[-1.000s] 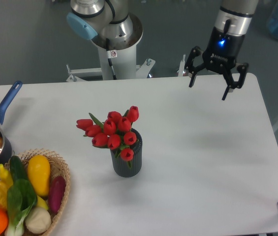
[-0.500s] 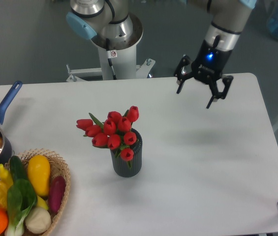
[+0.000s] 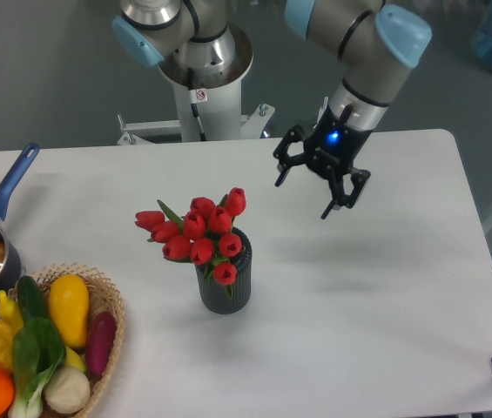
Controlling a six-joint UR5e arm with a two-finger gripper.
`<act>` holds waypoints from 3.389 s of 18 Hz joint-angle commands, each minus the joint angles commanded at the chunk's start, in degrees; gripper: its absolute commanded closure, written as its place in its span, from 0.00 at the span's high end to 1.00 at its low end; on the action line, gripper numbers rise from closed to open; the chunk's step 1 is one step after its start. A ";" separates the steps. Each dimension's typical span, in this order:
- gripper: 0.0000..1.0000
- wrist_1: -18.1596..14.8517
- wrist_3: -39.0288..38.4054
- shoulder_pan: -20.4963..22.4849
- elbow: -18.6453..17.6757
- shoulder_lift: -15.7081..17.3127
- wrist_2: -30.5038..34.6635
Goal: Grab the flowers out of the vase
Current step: 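Move the open gripper toward the red tulips in the gray vase, then lower the open gripper around the tulip stems above the vase rim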
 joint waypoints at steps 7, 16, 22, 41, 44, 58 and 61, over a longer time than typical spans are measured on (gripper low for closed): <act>1.00 0.09 0.00 -0.35 -1.32 0.09 -9.31; 1.00 0.35 0.09 -2.72 -1.50 -0.26 -12.49; 1.00 1.14 0.09 -3.52 -1.15 -0.88 -14.34; 1.00 4.48 -0.09 -6.85 0.61 -3.95 -14.78; 1.00 4.57 -0.09 -6.94 0.70 -4.30 -14.69; 0.84 5.36 -0.18 -7.82 0.61 -4.57 -14.69; 0.78 5.36 -0.18 -7.82 0.61 -4.57 -14.69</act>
